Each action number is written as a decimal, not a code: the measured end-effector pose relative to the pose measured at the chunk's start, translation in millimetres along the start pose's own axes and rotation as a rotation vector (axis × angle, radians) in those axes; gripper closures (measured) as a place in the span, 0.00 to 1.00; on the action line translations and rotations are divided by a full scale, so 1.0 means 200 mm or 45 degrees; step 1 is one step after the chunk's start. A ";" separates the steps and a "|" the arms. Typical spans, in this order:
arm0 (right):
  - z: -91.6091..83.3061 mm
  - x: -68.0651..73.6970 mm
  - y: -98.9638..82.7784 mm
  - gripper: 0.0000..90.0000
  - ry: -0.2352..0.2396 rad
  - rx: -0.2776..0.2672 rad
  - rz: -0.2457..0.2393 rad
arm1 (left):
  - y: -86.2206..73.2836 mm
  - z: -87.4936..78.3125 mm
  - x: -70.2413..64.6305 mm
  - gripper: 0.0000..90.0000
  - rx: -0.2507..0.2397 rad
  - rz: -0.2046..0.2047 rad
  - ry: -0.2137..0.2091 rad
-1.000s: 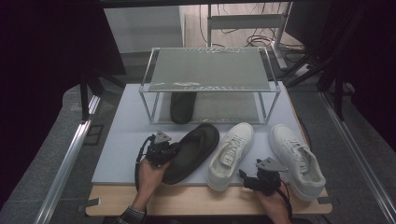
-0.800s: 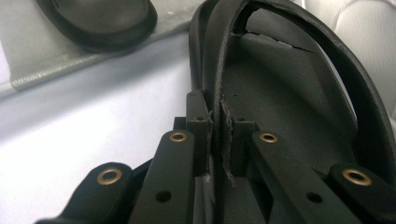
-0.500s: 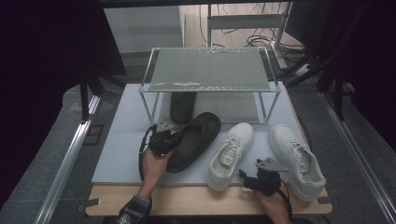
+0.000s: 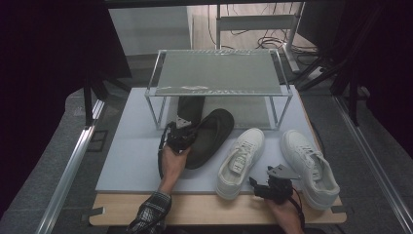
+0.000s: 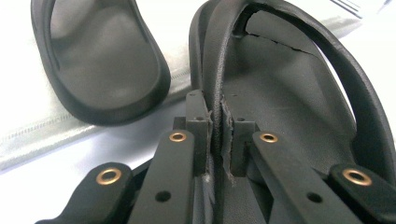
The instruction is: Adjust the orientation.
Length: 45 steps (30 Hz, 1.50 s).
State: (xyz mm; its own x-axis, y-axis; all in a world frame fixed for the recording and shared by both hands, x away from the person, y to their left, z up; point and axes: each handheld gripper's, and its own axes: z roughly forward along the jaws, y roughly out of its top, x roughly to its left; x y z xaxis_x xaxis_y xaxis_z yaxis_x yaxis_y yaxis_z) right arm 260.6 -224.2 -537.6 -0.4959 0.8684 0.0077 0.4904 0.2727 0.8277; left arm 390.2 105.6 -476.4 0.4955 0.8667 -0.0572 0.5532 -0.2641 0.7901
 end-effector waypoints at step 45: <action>0.00 0.00 0.00 0.18 0.005 0.002 -0.002 | -0.13 -0.15 -0.01 0.99 -0.041 0.049 -0.094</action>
State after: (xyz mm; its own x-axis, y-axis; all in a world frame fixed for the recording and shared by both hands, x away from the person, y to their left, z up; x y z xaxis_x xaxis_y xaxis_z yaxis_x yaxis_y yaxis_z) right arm 260.7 -224.2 -537.6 -0.4992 0.8664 0.0089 0.4911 0.2745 0.8267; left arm 355.9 123.2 -478.7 0.5648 0.8222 -0.0702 0.5113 -0.2819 0.8119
